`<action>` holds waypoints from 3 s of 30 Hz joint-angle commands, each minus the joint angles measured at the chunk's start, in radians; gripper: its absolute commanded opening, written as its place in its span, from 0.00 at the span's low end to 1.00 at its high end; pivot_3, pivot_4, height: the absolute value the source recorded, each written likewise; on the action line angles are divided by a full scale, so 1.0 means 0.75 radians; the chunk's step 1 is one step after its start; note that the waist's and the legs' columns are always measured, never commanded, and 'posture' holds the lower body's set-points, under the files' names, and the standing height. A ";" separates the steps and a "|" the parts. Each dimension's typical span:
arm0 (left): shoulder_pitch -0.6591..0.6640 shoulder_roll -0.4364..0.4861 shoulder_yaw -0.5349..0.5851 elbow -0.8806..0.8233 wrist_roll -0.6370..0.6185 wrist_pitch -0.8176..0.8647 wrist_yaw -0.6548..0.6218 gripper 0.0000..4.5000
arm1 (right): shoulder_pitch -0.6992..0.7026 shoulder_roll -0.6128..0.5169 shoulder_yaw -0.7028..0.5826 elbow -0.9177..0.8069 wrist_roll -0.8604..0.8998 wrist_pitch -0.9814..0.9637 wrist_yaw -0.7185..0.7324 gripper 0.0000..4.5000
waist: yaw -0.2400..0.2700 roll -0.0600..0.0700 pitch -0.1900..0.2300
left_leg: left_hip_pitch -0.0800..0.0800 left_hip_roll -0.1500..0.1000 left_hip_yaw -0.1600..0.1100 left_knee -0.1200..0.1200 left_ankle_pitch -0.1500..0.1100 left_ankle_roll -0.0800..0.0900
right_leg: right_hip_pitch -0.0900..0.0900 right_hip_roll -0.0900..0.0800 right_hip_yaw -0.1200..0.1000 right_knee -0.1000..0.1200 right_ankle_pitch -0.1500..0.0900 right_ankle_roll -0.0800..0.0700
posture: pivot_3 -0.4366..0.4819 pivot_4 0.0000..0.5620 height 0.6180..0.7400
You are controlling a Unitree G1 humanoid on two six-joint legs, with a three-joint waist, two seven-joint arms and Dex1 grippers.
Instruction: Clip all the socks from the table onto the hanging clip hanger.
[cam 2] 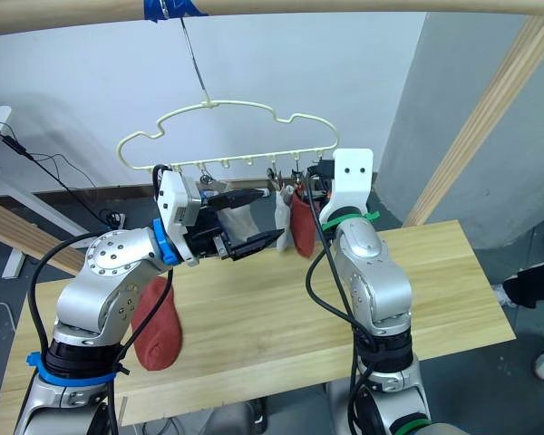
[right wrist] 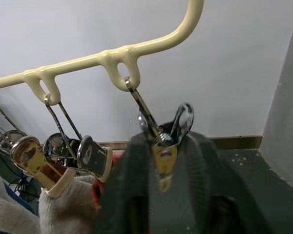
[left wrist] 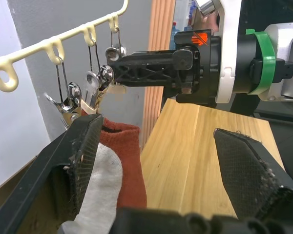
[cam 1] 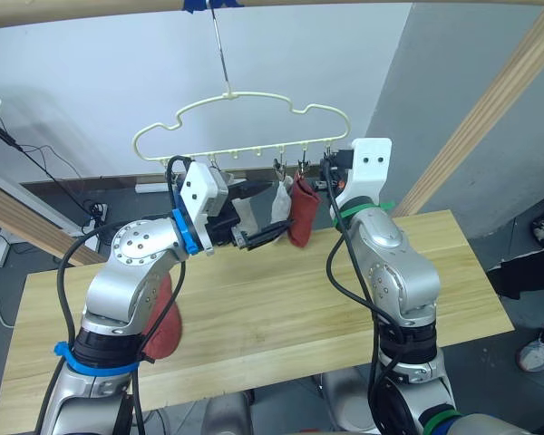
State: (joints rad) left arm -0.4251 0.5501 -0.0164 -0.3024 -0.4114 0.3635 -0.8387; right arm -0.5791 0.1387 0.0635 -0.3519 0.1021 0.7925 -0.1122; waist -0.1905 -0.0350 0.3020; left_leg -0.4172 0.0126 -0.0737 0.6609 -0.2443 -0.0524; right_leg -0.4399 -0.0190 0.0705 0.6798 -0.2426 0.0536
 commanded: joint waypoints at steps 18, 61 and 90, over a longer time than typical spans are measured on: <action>0.009 0.004 -0.005 -0.033 0.012 -0.021 0.003 0.89 | -0.026 0.059 0.057 -0.065 0.018 -0.052 -0.002 0.25 | 0.000 0.000 0.000 | 0.000 0.000 0.000 0.000 0.000 0.000 | 0.000 0.000 0.000 0.000 0.000 0.000 | 0.24 0.45 1.00; 0.005 0.001 -0.022 -0.023 0.021 -0.028 -0.009 0.89 | -0.017 0.098 0.061 -0.127 0.050 -0.041 -0.094 0.45 | 0.000 0.000 0.000 | 0.000 0.000 0.000 0.001 0.000 0.000 | 0.000 0.000 0.000 0.001 0.000 0.000 | 0.24 0.44 1.00; 0.022 -0.010 -0.023 -0.010 0.025 -0.034 -0.007 0.89 | -0.008 0.081 0.086 -0.173 0.072 0.040 -0.119 0.03 | -0.004 0.000 0.000 | 0.000 0.000 0.000 0.001 0.000 0.000 | 0.000 0.000 0.000 0.001 0.000 0.000 | 0.22 0.45 1.00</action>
State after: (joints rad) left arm -0.4176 0.5455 -0.0363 -0.2826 -0.3918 0.3598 -0.8428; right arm -0.5786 0.1396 0.1167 -0.4314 0.1441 0.8403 -0.1969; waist -0.1934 -0.0349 0.3019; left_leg -0.4172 0.0126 -0.0738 0.6615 -0.2443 -0.0523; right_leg -0.4399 -0.0190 0.0704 0.6805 -0.2425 0.0535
